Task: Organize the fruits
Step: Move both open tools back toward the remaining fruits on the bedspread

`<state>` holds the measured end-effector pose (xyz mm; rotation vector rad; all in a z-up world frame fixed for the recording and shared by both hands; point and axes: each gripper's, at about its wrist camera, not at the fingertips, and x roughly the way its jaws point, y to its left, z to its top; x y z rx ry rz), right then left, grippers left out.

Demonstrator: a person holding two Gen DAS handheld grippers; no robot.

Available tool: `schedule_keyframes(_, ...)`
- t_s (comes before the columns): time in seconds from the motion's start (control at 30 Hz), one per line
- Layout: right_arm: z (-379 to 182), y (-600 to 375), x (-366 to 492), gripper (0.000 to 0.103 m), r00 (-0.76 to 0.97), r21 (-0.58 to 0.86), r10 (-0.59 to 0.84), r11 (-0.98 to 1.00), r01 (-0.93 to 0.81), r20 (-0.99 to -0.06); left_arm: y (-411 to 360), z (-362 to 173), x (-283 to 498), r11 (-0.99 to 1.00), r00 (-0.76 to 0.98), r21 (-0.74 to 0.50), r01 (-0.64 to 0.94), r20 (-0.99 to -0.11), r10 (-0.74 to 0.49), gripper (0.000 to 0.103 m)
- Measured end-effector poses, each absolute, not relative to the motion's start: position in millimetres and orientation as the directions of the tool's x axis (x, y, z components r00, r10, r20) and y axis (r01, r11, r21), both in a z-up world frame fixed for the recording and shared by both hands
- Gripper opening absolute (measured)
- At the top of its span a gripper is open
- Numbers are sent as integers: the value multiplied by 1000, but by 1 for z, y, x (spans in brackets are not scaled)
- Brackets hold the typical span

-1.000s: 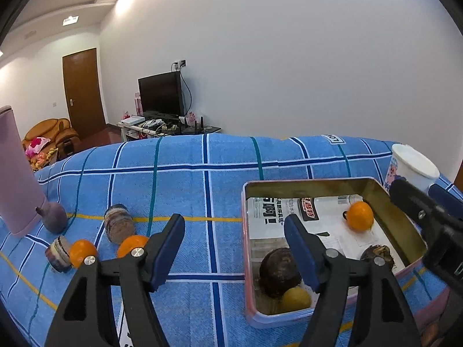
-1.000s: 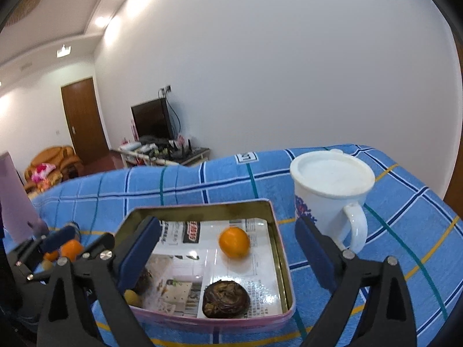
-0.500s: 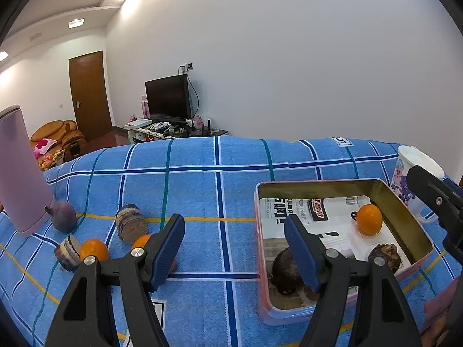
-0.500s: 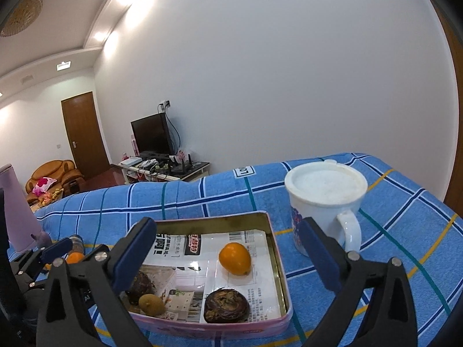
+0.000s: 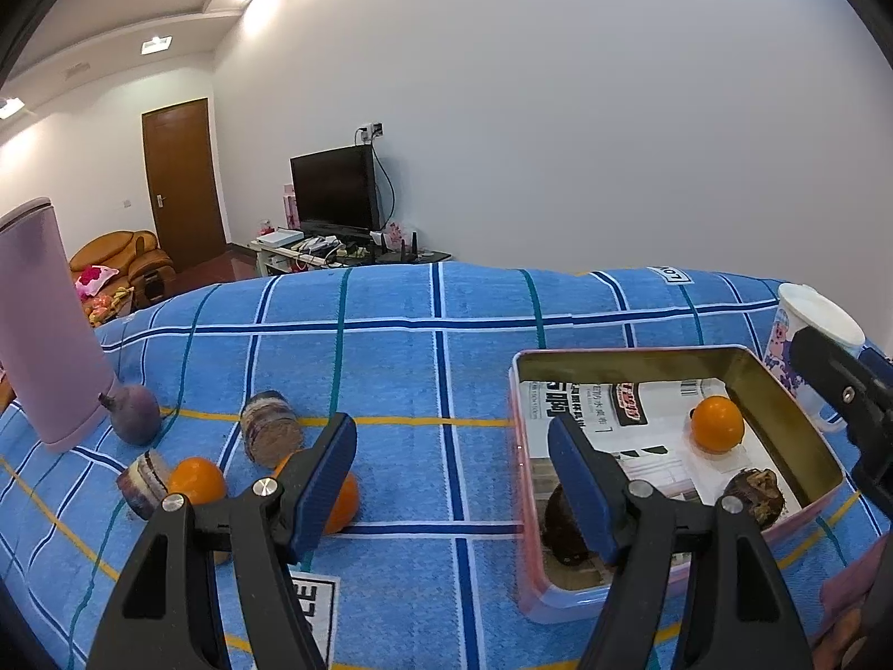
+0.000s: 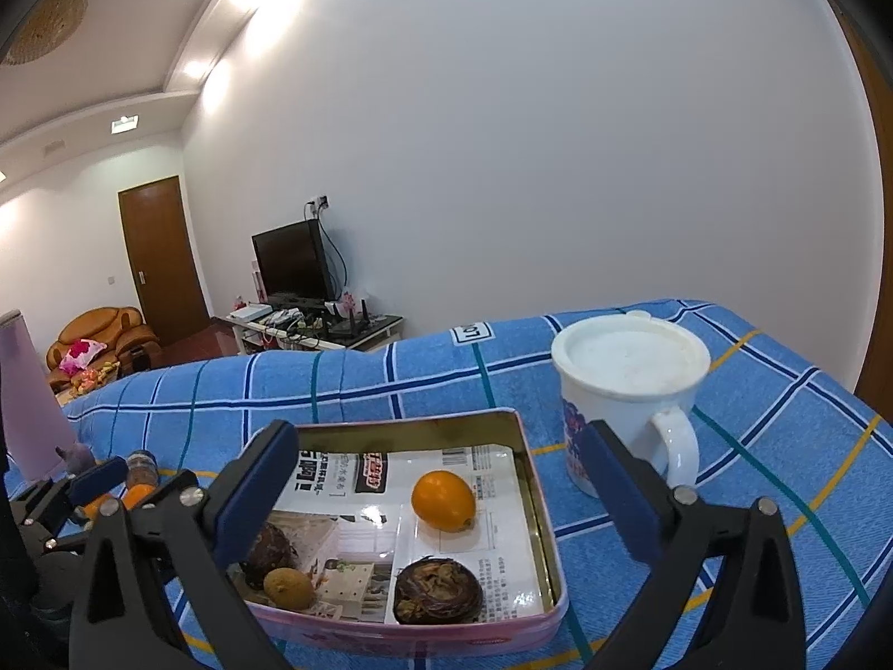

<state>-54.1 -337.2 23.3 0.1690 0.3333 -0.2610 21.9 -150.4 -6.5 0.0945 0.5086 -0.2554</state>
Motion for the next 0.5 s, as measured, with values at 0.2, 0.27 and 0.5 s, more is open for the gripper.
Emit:
schedule_keyframes(0.2,20,-330,-52,103,904,81,-242,955,287,-352,-142,-6,18,969,855,32,243,-480,-199,73)
schedule_keyframes(0.27,19,-328,-52,103,902,73,-245,955,288,-354,-139,-6,17,971,856,32,239,-479,-195,73)
schedule_keyframes(0.5,17,-322,-54,103,896,43,-273,951,307,-350,-125,-6,11,976,862,25,218,-474,-180,72)
